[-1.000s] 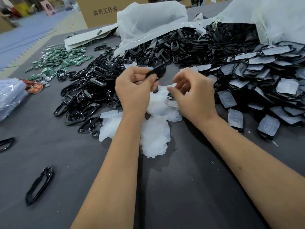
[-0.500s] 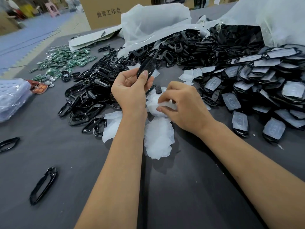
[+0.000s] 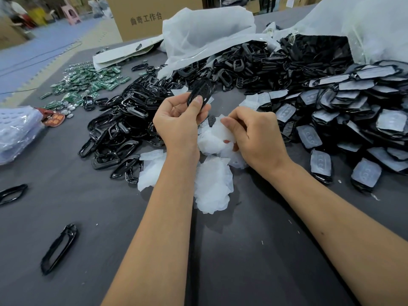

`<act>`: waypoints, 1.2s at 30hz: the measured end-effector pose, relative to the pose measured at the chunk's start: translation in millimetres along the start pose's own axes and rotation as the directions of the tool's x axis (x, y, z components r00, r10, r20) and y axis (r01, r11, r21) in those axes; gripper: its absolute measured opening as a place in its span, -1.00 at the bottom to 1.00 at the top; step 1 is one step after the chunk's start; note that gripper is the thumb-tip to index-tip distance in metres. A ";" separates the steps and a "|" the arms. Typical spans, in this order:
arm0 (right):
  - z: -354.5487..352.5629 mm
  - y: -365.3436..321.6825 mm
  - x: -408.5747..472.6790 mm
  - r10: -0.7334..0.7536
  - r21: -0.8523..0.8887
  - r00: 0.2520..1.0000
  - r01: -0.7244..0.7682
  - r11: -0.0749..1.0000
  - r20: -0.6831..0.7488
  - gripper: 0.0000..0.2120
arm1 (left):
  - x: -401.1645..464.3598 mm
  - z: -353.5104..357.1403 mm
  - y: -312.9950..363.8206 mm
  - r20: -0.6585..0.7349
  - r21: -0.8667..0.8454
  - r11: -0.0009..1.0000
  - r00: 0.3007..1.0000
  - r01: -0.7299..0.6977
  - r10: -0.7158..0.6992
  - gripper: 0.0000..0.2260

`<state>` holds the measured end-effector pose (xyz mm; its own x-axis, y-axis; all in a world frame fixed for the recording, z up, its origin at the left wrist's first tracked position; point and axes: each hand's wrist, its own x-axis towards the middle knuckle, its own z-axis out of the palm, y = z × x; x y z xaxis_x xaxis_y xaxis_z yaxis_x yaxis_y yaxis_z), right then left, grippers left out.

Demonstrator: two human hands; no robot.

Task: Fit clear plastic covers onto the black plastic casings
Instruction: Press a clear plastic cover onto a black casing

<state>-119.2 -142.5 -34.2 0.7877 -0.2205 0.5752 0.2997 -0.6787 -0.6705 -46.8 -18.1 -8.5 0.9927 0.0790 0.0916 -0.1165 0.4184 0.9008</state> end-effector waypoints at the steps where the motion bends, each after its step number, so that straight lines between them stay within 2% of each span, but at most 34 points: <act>1: 0.2 -0.3 0.0 -0.004 0.022 1.000 0.005 1.000 -0.011 -0.72 | 0.0 0.2 0.0 0.002 0.000 1.000 1.000 0.000 0.000 -0.83; 6: 0.5 1.6 -1.0 0.008 0.067 0.999 -0.011 0.998 0.034 -0.88 | -0.4 0.1 0.1 0.012 -0.007 1.000 1.000 0.002 -0.002 -0.85; 8: 0.3 1.3 -1.1 0.015 0.074 0.999 -0.018 0.997 0.031 -0.88 | -0.6 0.1 -0.2 0.016 -0.013 1.000 1.000 0.002 -0.002 -0.85; 12: -0.3 -0.3 -0.3 0.049 0.101 0.999 -0.051 0.994 0.025 -0.76 | -0.6 0.2 -0.6 0.019 -0.021 1.000 1.000 0.005 -0.004 -0.85; 17: 2.8 1.1 -1.4 0.039 0.034 0.998 -0.041 0.999 0.046 -0.56 | 0.1 0.1 -1.8 0.015 -0.025 1.000 1.000 0.012 -0.011 -0.84; 20: 2.7 4.1 -1.1 0.036 0.037 0.999 -0.037 0.999 0.032 -0.54 | 1.3 -0.4 -2.9 0.021 -0.024 1.000 1.000 0.014 -0.013 -0.84; 24: 1.4 7.3 1.5 -0.052 0.000 0.998 0.052 0.999 0.028 -0.68 | 1.5 -0.4 -3.8 0.015 -0.026 0.999 1.000 0.019 -0.019 -0.84; 28: 1.6 4.3 0.5 -0.044 -0.027 0.997 0.045 0.999 0.070 -0.87 | 1.0 0.4 -4.7 0.021 -0.031 0.999 1.000 0.022 -0.021 -0.84; 32: 3.3 4.0 0.3 -0.074 -0.133 0.991 0.089 0.987 0.114 -0.91 | 1.0 3.6 -2.6 0.027 -0.078 0.996 0.998 0.052 -0.050 -0.84; 36: 2.5 2.7 -0.1 -0.032 -0.163 0.993 0.050 0.985 0.111 -0.89 | -3.3 8.0 -4.6 0.099 -0.086 0.991 0.991 0.101 -0.092 -0.84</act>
<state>-117.2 -142.5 -37.2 0.8324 -0.1194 0.5411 0.2469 -0.7943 -0.5551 -49.3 -27.5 -9.6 0.9975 -0.0503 0.0497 -0.0179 0.5001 0.8658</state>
